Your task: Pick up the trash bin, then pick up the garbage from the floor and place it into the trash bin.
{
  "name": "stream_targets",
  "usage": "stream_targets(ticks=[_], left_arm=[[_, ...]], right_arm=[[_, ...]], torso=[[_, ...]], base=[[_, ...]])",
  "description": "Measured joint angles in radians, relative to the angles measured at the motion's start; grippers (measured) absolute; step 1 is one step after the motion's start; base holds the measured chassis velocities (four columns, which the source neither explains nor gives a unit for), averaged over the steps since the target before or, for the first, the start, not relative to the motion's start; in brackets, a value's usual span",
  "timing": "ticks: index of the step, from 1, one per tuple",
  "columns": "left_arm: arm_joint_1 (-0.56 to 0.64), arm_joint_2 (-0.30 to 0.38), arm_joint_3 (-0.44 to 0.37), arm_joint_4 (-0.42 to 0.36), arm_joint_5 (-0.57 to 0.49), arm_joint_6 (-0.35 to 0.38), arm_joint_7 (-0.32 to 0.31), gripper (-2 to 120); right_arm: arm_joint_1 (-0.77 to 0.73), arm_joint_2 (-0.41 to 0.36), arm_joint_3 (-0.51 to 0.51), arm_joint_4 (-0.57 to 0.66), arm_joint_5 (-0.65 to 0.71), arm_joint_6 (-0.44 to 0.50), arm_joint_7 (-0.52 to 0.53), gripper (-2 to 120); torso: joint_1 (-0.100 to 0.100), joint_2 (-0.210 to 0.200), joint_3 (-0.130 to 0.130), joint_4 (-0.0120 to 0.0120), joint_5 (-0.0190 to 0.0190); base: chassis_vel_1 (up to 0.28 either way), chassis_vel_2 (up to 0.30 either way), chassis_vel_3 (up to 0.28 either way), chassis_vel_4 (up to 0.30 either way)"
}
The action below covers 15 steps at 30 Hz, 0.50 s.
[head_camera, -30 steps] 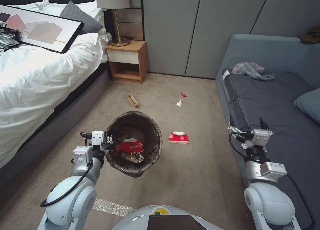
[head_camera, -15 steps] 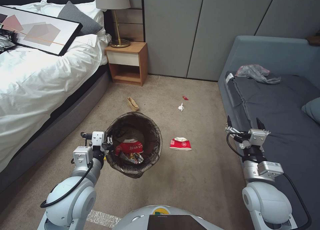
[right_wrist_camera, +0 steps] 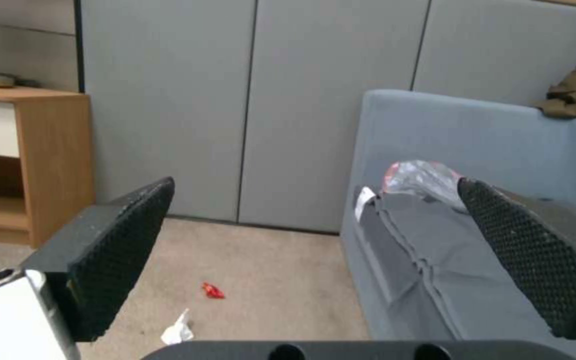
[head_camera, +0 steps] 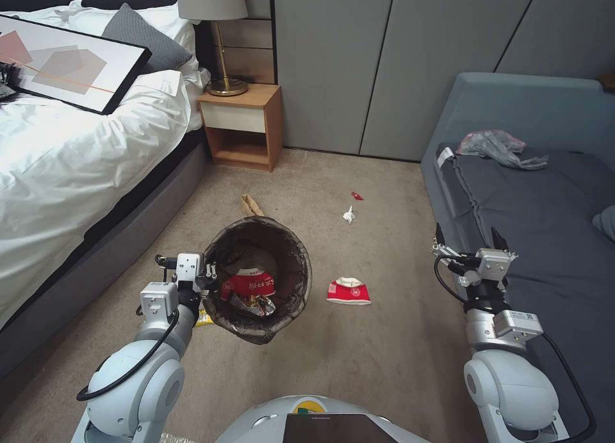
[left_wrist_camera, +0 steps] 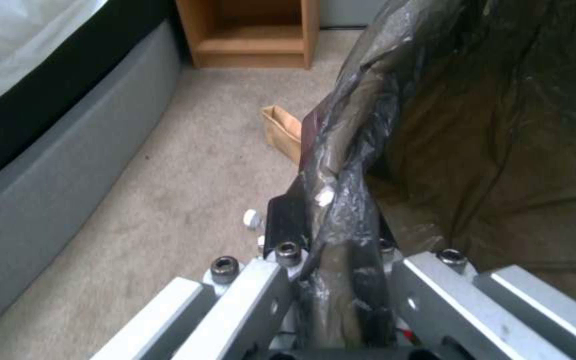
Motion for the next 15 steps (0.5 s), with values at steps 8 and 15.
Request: stream_targets(ticks=[8, 15], left_arm=[[0.0, -0.002, -0.001, 0.0, 0.002, 0.0, 0.002, 0], [-0.002, -0.002, -0.004, 0.0, 0.003, 0.0, 0.003, 0]], right_arm=[[0.005, 0.0, -0.002, -0.007, -0.001, 0.0, 0.0, 100], [0.008, 0.0, 0.0, -0.012, -0.002, -0.001, -0.001, 100]], torso=[[0.0, 0.0, 0.0, -0.0001, 0.0], [0.0, 0.0, 0.0, 0.0002, 0.0]], base=[[-0.119, 0.112, 0.129, -0.11], [-0.106, 0.108, 0.124, -0.102]])
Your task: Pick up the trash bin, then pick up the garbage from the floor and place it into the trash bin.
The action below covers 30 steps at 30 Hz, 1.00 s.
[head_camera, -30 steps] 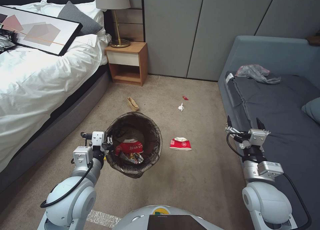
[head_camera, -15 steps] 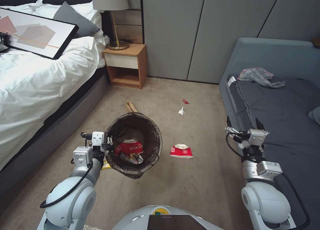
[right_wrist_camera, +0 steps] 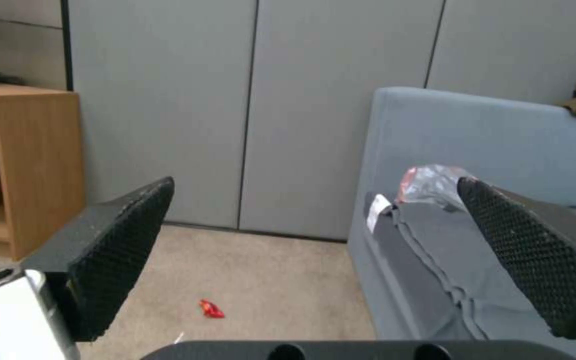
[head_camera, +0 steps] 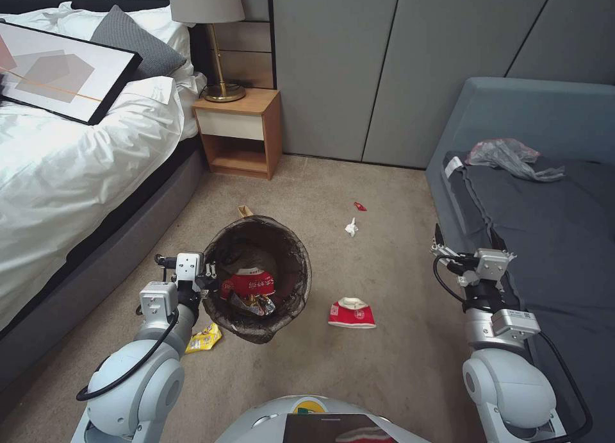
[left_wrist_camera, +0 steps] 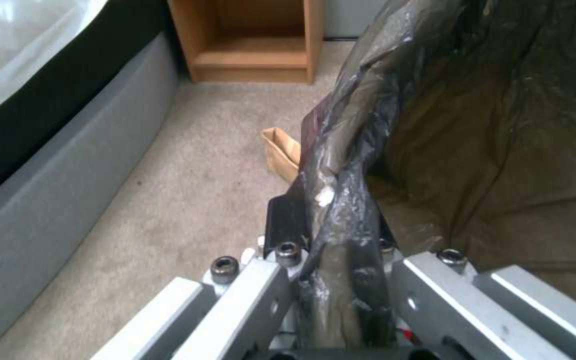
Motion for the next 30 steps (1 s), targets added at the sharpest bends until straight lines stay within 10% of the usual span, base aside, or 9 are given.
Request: stream_targets(ticks=[26, 30], left_arm=[[-0.002, -0.005, -0.003, 0.0, 0.003, 0.0, 0.002, 0], [-0.012, -0.004, -0.001, 0.0, 0.002, 0.0, 0.002, 0]], right_arm=[[0.008, -0.041, 0.005, -0.008, -0.018, -0.003, -0.014, 100], [0.06, -0.193, -0.056, -0.006, -0.013, -0.258, 0.035, 100]], torso=[[0.0, 0.0, 0.0, -0.0002, 0.0], [0.0, 0.0, 0.0, -0.0006, 0.0004]], base=[[-0.063, 0.066, 0.058, -0.063], [0.0, 0.0, 0.0, 0.0]])
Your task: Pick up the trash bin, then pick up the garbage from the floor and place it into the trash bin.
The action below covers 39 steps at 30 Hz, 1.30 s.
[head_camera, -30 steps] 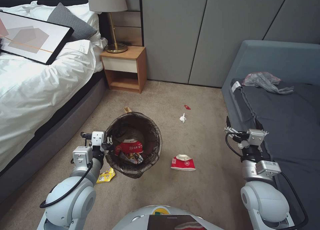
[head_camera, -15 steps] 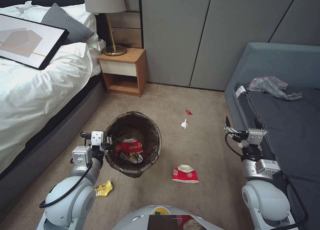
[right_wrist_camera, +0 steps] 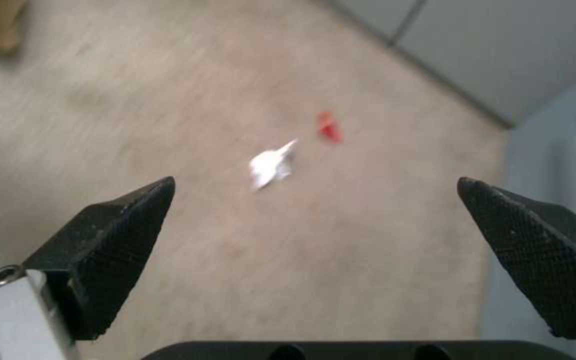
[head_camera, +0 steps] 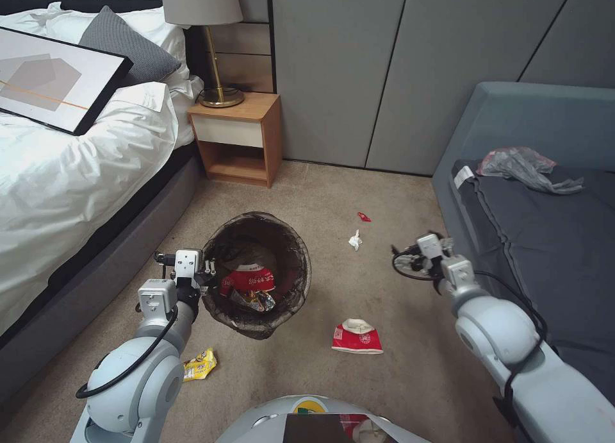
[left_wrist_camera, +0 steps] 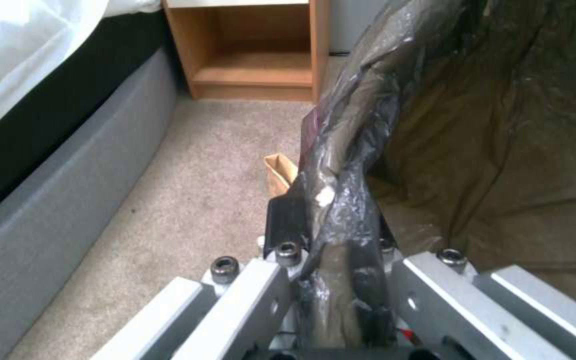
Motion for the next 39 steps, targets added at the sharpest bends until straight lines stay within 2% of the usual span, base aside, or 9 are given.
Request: stream_targets(ticks=[1, 2, 4, 7, 10, 14, 22, 31, 39], left_arm=[[-0.003, 0.001, 0.0, 0.0, -0.001, 0.0, 0.0, 0], [-0.003, 0.001, 0.0, 0.0, -0.001, 0.0, 0.0, 0], [-0.002, -0.004, -0.001, 0.0, 0.0, 0.0, -0.001, 0], [-0.002, -0.013, -0.003, 0.0, 0.001, 0.0, -0.001, 0], [-0.003, -0.018, -0.003, 0.0, 0.005, 0.0, -0.001, 0], [-0.005, -0.023, -0.001, 0.0, 0.012, 0.0, 0.002, 0], [-0.003, -0.018, -0.011, 0.0, 0.013, 0.0, 0.004, 0], [-0.009, -0.014, -0.006, 0.003, 0.014, 0.0, 0.006, 0], [-0.008, -0.012, -0.006, 0.007, 0.016, 0.0, 0.013, 0]], right_arm=[[0.047, -0.135, -0.051, -0.014, 0.037, -0.143, 0.005, 100], [0.047, -0.135, -0.051, -0.014, 0.037, -0.143, 0.005, 100], [0.181, -0.347, -0.201, -0.083, 0.234, -0.375, -0.03, 100], [0.345, -0.468, -0.364, -0.179, 0.37, -0.475, -0.094, 100], [0.471, -0.504, -0.512, -0.277, 0.426, -0.498, -0.114, 100], [0.598, -0.473, -0.684, -0.425, 0.408, -0.498, -0.152, 100], [0.639, -0.345, -0.815, -0.655, 0.192, -0.443, -0.224, 100], [0.621, -0.319, -0.89, -0.682, 0.117, -0.421, -0.263, 100], [0.622, -0.353, -0.919, -0.574, 0.116, -0.443, -0.267, 100]], torso=[[0.0, 0.0, 0.0, 0.0003, 0.0], [0.0, 0.0, 0.0, 0.0003, 0.0], [0.0, 0.0, 0.0, 0.001, 0.0004], [0.0, 0.0, 0.0, 0.0005, -0.0001], [0.0, 0.0, 0.0, 0.0008, -0.0003], [0.0, 0.0, 0.0, 0.0003, -0.0001], [0.0, 0.0, 0.0, 0.0004, -0.0002], [0.0, 0.0, 0.0, 0.0005, -0.0005], [0.0, 0.0, 0.0, 0.0007, -0.0004]], base=[[0.0, 0.0, 0.0, 0.0], [0.0, 0.0, 0.0, 0.0], [0.0, 0.0, 0.0, 0.0], [0.0, 0.0, 0.0, 0.0], [0.0, 0.0, 0.0, 0.0], [0.0, 0.0, 0.0, 0.0], [0.0, 0.0, 0.0, 0.0], [0.0, 0.0, 0.0, 0.0], [0.0, 0.0, 0.0, 0.0]])
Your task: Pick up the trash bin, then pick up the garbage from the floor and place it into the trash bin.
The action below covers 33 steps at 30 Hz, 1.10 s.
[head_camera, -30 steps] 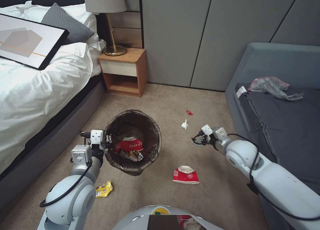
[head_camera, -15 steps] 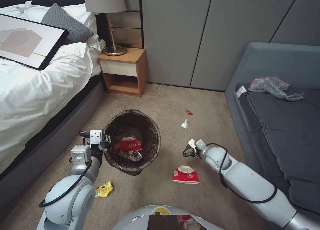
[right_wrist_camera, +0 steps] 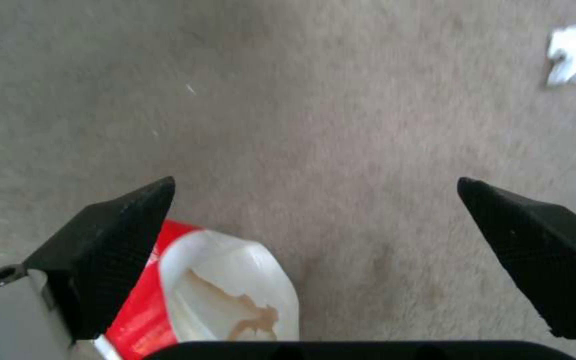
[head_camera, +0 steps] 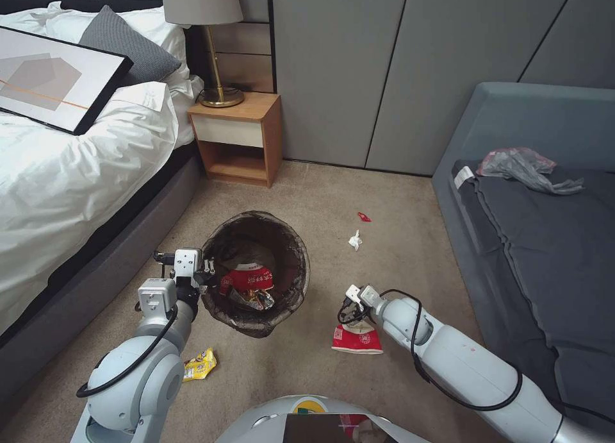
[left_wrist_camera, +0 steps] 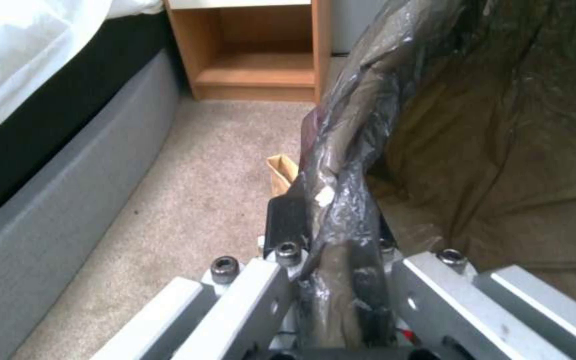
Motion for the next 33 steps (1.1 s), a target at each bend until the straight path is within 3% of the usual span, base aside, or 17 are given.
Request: stream_targets(ticks=[5, 13, 33], left_arm=[[-0.003, -0.002, 0.005, 0.006, 0.003, 0.0, 0.003, 0], [-0.004, -0.004, -0.005, 0.009, 0.003, 0.0, 0.007, 0], [-0.014, -0.001, -0.007, 0.021, 0.005, 0.0, 0.01, 0]], right_arm=[[0.0, -0.03, -0.038, 0.059, -0.002, 0.01, -0.032, 100], [-0.011, -0.011, -0.084, 0.042, -0.07, 0.093, -0.106, 100], [-0.174, 0.005, 0.043, 0.0, -0.112, 0.172, -0.108, 100]], torso=[[0.0, 0.0, 0.0, -0.0002, -0.0001], [0.0, 0.0, 0.0, 0.0, 0.0], [0.0, 0.0, 0.0, -0.0002, 0.0]], base=[[0.0, 0.0, 0.0, 0.0], [0.0, 0.0, 0.0, 0.0], [0.0, 0.0, 0.0, 0.0]])
